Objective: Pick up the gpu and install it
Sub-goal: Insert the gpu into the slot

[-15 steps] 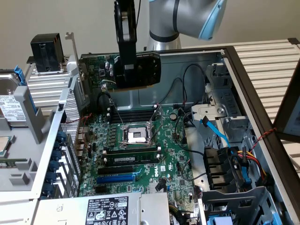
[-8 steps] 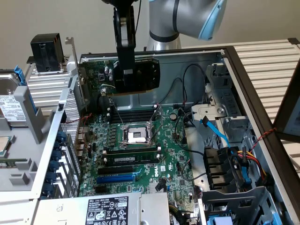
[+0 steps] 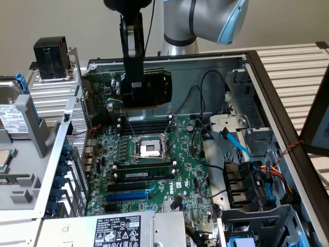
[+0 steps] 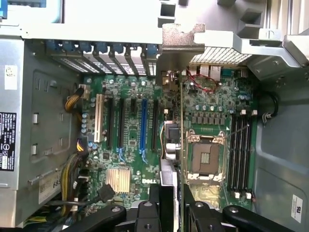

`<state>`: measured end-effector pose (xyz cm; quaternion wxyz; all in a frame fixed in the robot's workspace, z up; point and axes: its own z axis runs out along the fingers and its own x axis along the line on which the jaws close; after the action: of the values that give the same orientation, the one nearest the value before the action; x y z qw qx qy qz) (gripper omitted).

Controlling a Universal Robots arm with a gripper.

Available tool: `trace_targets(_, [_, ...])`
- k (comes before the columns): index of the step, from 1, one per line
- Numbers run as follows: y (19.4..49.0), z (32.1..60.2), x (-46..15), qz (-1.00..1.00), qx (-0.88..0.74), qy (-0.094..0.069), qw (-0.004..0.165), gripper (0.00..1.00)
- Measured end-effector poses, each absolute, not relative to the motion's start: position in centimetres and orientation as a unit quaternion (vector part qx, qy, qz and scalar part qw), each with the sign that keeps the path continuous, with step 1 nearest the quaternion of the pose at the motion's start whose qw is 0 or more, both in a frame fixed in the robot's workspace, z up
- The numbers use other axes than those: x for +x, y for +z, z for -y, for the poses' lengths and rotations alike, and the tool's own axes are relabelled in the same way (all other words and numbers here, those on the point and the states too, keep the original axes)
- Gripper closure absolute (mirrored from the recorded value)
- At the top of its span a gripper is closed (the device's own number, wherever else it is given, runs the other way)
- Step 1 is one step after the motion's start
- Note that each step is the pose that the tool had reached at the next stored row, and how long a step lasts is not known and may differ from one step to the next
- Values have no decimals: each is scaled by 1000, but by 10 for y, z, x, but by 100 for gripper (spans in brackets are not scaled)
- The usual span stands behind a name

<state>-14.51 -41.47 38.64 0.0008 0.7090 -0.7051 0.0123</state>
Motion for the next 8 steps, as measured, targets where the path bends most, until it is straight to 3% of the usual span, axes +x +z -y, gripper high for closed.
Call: trace_targets(8, [374,419,-147,711,703,16,3,72])
